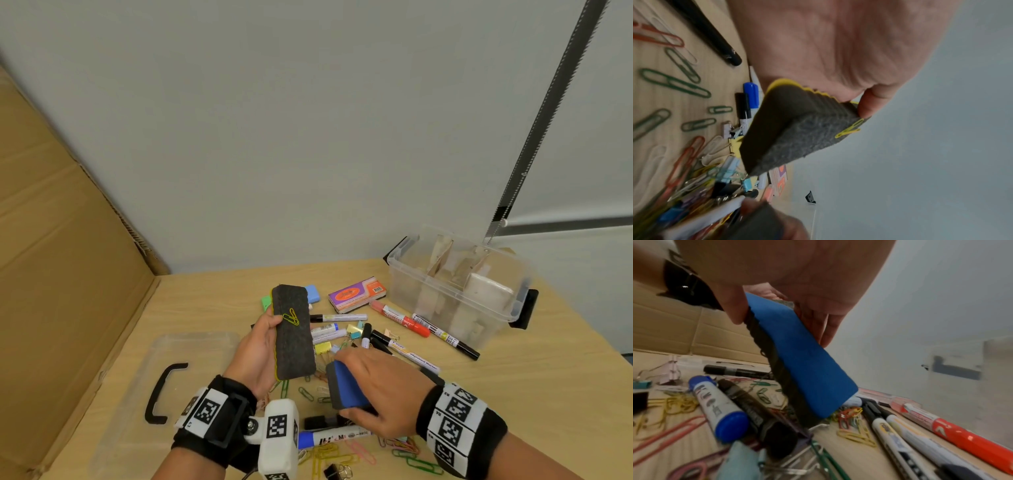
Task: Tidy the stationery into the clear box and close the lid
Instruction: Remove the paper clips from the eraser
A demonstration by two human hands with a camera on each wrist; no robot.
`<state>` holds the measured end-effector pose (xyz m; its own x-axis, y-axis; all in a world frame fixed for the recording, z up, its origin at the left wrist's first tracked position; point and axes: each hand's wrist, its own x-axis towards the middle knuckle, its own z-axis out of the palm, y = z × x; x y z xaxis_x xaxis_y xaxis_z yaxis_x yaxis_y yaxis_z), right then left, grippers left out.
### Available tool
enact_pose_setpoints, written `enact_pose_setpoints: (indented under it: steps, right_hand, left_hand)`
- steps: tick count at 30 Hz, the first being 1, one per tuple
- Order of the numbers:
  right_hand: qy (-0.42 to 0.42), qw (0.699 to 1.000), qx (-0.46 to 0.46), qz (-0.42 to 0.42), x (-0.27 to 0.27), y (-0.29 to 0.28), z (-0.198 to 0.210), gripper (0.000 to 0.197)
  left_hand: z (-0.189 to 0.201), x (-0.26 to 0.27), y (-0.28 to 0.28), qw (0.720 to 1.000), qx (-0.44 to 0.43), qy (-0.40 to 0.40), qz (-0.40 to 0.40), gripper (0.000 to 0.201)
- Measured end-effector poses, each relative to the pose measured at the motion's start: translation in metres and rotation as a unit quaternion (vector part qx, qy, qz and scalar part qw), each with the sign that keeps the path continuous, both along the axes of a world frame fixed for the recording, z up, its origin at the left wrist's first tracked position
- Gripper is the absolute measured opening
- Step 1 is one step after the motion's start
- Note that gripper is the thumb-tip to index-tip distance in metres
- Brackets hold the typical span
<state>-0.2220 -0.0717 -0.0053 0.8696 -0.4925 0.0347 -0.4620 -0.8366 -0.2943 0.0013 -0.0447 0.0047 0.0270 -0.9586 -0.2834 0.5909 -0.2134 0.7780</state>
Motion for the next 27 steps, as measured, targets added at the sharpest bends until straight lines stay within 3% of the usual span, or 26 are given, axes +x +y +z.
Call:
enact_pose_setpoints:
  steps: [8,12,21,24,27]
  right_hand:
    - [-0.096,0.995,-0.012,0.002,0.018,-0.002,0.017,0.082]
    - [-0.117,0.992,-0.030,0.024,0.036,-0.004,0.015,0.079]
    - [-0.026,0.994,-0.076,0.078,0.020,-0.010,-0.009,0.067]
    - [-0.016,0.997,-0.068,0.031,0.010,-0.012,-0.012,0.058]
    - [-0.048,0.997,0.016,-0.065,0.002,-0.015,-0.010,0.061]
  left_hand:
    - [-0.006,-0.006,0.003,0.999,-0.008,-0.021,-0.026,0.038]
    - [-0.001,-0.014,0.002,0.999,-0.007,-0.025,-0.034,0.037]
    - [0.003,-0.001,-0.001,1.000,0.015,0.016,0.002,0.038]
    - [-0.001,0.004,0.000,1.000,0.015,-0.009,0.011,0.039]
    - [-0.005,0.009,0.004,0.999,0.017,-0.033,0.008,0.036]
